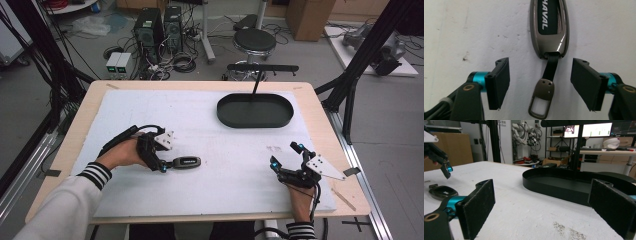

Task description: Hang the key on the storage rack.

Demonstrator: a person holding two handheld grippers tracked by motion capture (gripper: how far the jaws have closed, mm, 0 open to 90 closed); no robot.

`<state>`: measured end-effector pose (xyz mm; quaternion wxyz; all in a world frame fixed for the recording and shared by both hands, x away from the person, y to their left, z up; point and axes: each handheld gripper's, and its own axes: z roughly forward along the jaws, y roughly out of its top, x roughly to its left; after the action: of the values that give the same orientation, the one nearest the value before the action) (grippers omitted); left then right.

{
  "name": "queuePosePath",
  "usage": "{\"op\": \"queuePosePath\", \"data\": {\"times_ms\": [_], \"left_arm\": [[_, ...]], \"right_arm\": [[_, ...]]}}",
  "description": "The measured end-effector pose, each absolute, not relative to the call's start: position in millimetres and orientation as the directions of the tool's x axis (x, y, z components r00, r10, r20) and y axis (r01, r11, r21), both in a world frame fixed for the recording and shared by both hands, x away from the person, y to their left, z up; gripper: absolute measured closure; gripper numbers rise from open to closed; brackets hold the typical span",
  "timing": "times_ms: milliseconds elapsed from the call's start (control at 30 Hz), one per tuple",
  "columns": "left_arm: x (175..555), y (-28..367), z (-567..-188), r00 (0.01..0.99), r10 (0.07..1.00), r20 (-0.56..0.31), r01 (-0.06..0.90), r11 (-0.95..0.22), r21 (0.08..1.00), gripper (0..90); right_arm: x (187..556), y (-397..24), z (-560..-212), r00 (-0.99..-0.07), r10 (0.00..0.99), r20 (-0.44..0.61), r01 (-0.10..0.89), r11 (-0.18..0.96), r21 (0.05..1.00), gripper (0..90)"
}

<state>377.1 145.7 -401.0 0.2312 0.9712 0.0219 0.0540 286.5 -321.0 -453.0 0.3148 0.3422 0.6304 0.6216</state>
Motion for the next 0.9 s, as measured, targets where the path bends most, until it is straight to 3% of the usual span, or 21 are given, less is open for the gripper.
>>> {"op": "queuePosePath", "data": {"times_ms": [400, 900], "left_arm": [[375.6, 140.1, -405.8, 0.995, 0.064, 0.070, 0.031, -0.919, 0.394, 49.4], [376.8, 135.9, -408.0, 0.997, 0.053, 0.062, 0.028, -0.935, 0.354, 57.9]], "right_arm": [[287.1, -321.1, -453.0, -0.568, 0.822, 0.026, 0.034, -0.008, 0.999, 6.3], [287.0, -321.3, -453.0, -0.567, 0.823, 0.028, 0.037, -0.009, 0.999, 6.3]]}}
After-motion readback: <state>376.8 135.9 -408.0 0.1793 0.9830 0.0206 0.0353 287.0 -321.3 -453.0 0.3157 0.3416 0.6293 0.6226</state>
